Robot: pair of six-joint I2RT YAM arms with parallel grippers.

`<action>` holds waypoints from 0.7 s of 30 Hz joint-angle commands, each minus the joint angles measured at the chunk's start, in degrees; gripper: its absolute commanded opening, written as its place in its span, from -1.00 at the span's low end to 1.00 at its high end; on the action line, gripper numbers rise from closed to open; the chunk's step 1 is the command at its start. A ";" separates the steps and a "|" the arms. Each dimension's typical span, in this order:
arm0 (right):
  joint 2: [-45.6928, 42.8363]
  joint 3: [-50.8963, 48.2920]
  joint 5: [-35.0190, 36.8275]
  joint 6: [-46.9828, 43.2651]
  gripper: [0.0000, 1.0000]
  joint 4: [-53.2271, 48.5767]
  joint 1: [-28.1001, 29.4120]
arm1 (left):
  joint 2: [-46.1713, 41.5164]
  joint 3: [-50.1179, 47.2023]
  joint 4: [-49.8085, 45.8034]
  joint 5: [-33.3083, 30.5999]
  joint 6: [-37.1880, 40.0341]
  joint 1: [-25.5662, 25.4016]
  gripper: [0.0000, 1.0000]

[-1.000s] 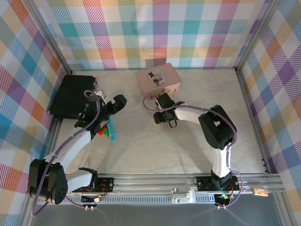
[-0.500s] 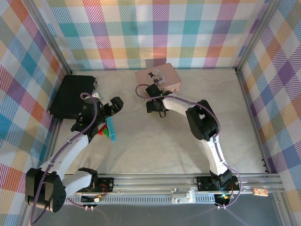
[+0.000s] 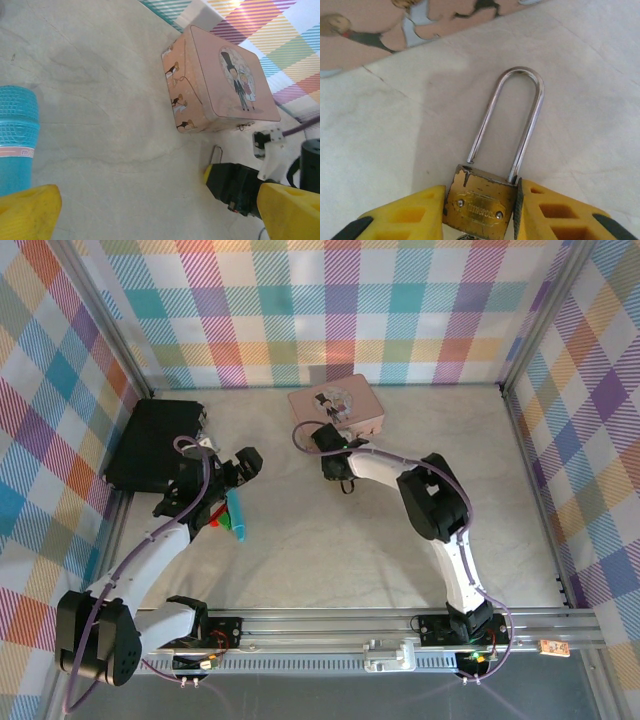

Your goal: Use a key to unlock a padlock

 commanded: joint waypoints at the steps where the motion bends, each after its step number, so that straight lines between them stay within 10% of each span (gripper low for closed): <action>1: -4.44 -6.42 0.99 -0.56 -0.34 -2.93 -0.36 | 0.37 -1.49 1.45 -2.80 1.76 0.45 0.99; 13: -21.12 -29.88 -8.77 4.37 -0.17 0.80 7.12 | -1.17 -5.04 -0.42 -15.45 10.29 0.44 0.99; 21: -34.48 -31.66 -5.01 -3.96 0.78 1.10 5.78 | 6.16 -4.24 4.83 -26.02 24.29 1.27 1.00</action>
